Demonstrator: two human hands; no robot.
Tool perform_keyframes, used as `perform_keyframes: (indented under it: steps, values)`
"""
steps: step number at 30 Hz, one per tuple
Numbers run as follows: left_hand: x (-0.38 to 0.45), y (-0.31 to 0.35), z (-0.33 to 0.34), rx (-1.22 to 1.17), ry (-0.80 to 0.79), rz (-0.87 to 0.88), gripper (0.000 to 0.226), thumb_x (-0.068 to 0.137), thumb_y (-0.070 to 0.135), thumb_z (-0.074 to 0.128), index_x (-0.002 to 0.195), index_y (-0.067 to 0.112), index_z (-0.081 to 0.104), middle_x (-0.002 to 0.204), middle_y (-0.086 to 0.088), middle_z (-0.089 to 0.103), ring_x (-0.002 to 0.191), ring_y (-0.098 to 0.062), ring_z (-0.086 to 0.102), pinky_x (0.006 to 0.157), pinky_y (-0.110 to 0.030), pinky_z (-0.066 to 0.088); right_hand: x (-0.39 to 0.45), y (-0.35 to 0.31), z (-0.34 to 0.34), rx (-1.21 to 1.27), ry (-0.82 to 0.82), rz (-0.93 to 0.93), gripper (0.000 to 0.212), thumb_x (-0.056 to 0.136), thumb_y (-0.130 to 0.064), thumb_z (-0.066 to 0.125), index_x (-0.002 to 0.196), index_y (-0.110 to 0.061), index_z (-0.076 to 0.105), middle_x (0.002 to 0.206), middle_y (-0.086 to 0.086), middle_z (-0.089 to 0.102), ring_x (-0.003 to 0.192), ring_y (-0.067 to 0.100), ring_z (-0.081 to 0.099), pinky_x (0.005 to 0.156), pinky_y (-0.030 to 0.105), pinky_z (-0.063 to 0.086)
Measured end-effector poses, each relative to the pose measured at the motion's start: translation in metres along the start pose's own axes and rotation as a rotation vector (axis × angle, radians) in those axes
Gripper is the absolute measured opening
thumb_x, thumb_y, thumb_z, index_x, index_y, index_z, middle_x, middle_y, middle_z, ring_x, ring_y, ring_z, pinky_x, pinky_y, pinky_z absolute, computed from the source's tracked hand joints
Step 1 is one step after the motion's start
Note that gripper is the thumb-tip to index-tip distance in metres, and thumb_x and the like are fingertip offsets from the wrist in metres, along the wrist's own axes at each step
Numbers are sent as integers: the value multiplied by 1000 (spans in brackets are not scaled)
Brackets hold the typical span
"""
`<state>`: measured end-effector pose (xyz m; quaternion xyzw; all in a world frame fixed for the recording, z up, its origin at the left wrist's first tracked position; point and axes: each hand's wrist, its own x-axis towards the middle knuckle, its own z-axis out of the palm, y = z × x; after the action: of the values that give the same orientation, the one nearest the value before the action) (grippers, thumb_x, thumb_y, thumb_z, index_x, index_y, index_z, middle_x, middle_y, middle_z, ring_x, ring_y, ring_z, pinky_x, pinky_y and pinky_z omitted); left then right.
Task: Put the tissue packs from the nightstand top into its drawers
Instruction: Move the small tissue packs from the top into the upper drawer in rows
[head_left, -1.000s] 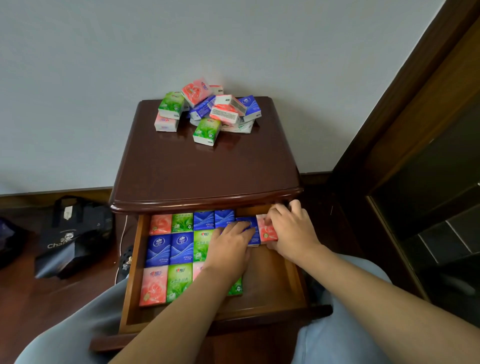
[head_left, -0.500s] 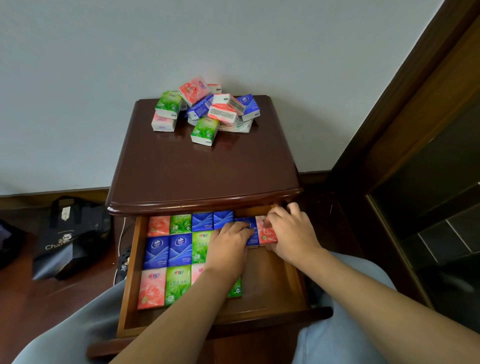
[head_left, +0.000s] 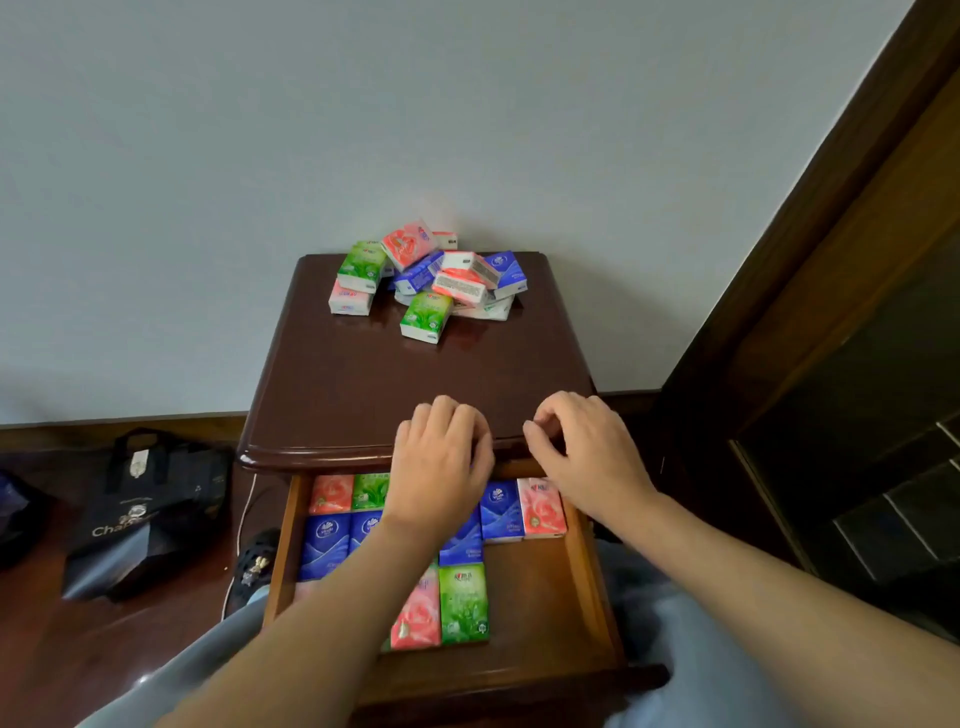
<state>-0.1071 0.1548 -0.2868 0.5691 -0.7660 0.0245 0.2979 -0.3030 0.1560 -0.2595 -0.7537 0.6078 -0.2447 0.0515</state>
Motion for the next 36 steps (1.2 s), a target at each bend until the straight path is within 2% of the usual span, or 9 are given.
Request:
perform_keyframes:
  steps: [3,6,11,16,21,25,28,32,36]
  values:
    - [26,-19,2,88,-69,-204,21,96,33,61,114,21,61,112,-3,56,100,-28,54,84,-42,44,30,-7,5,250,35,103,15,100,-36,63,110,-25,58,107,-9,57,91,7,59,80,31,55]
    - [38,-41,13,154,-172,-341,53,99,48,54,141,16,51,140,-9,51,126,-32,49,107,-46,34,68,-12,17,206,62,147,32,97,-29,67,125,-16,58,124,1,54,103,17,61,94,39,54]
    - [52,-62,33,181,-189,-312,80,101,62,31,163,13,13,170,-9,18,154,-27,22,126,-53,14,160,-21,23,117,81,138,56,93,-26,70,141,-8,49,139,12,51,129,32,50,109,40,42]
    - [64,-69,38,174,-171,-273,86,97,64,22,163,12,4,172,-10,11,156,-27,17,127,-55,13,222,-23,37,-110,-64,85,96,77,-35,83,155,-14,31,153,9,43,139,32,40,110,43,43]
    - [64,-68,37,155,-103,-249,84,97,62,35,161,10,15,169,-12,22,153,-29,27,125,-55,23,232,-18,57,-168,-41,20,74,81,-28,82,144,-20,44,139,4,59,130,28,48,97,42,50]
    - [64,-67,30,93,-59,-241,86,94,61,46,158,9,25,164,-13,30,149,-29,33,122,-50,31,207,-19,48,-21,95,10,64,76,-30,81,134,-18,55,126,3,65,115,29,56,91,42,51]
    - [59,-64,19,-75,-26,-196,89,91,58,59,157,9,27,159,-10,33,147,-25,33,120,-44,35,168,-27,35,172,135,27,64,71,-29,82,129,-20,58,116,-2,66,108,24,57,84,31,47]
    - [43,-42,4,-564,-96,-241,104,84,54,77,161,23,14,155,7,28,146,-10,32,121,-39,36,103,-41,16,549,5,147,64,68,-40,92,122,-37,57,108,-23,69,101,-10,63,75,3,46]
    - [13,-13,-10,-787,-59,-307,98,83,43,83,158,37,19,146,24,32,142,0,39,114,-29,44,49,-51,0,740,-166,318,52,72,-45,89,113,-48,58,106,-35,68,98,-16,64,69,1,48]
